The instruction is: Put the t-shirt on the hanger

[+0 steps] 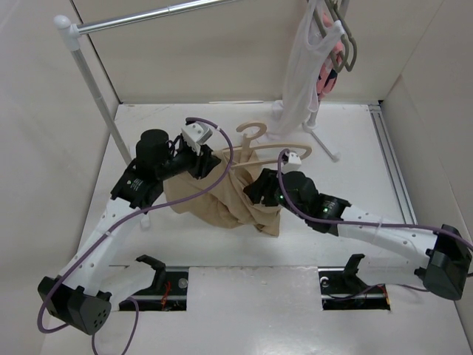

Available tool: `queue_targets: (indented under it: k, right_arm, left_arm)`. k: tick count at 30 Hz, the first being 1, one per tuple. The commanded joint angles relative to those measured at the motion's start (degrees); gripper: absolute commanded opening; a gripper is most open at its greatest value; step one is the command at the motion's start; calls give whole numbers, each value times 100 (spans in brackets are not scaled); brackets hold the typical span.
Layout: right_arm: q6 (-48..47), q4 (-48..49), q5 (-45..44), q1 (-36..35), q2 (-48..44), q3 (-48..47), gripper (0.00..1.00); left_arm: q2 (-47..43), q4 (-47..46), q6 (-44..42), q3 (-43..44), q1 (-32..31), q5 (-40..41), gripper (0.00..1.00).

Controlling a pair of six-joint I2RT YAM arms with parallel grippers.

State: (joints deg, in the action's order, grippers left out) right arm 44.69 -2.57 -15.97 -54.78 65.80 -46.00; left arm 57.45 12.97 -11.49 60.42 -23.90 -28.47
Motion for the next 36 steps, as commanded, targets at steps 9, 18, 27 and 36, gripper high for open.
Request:
queue_targets:
  k: [9,18,27,36]
  right_arm:
    - [462,-806,-319,-103,600,-252,70]
    - [462,-543,-512,-103,636,21,8]
    - [603,-1893,-715,1097,-1189,951,0]
    - [-907,-2950,207,3192,-3021,1129,0]
  left_arm:
    - [-243,-699,358,-39,17,-62,0]
    - [-349,-647,472,-39,17,-177,0]
    - [-665,143,-932,-320,489,-535,0]
    - [-683,1645,-2954,-329,817,-1636,0]
